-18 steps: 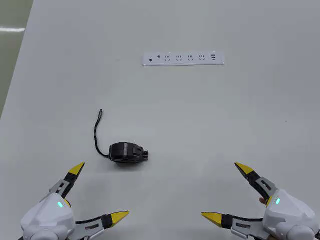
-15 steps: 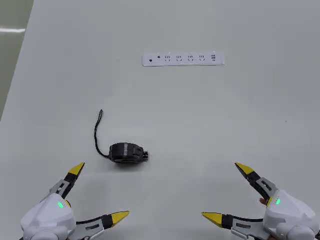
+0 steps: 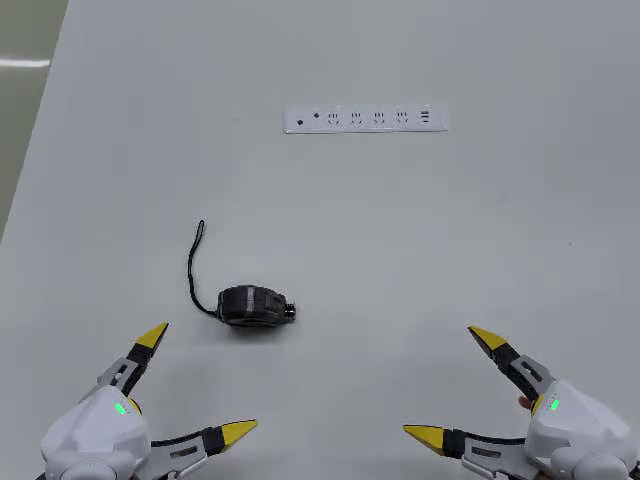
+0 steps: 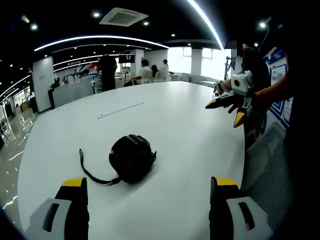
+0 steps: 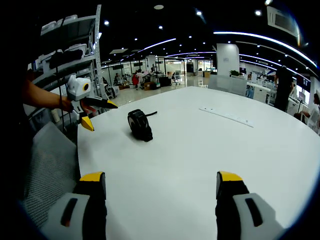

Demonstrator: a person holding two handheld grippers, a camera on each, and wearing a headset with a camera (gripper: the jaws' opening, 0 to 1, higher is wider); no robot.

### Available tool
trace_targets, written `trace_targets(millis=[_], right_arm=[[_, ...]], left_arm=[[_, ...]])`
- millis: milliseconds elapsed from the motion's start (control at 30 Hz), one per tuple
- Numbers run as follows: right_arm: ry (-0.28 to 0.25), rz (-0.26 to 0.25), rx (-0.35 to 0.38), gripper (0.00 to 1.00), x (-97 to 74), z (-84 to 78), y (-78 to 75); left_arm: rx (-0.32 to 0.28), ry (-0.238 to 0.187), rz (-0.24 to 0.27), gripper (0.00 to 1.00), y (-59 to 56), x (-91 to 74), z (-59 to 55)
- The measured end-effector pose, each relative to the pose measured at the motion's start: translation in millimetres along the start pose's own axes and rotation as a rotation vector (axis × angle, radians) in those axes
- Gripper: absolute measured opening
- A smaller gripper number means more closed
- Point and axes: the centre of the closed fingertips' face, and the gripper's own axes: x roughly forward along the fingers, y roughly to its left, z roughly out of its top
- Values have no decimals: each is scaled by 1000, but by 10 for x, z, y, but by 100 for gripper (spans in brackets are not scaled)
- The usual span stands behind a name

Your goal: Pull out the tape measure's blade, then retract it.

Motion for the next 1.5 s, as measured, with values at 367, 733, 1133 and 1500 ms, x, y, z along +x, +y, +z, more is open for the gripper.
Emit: trace_targets(millis=[367,733,1133,1500], right_arm=[[4,0,-12,92,8,0,-8],[22,25,-50,90,39,25,-24],[41,71,-93,84,124,70,-61],[50,112,-134,78,220,143,-93]], left_arm=[[10,4,-1,99,5,-4,-3],[35,25,-19,93,13,12,-17],[76,45,-40,90,94,48,4],[115,67,-67,84,186,128,31]])
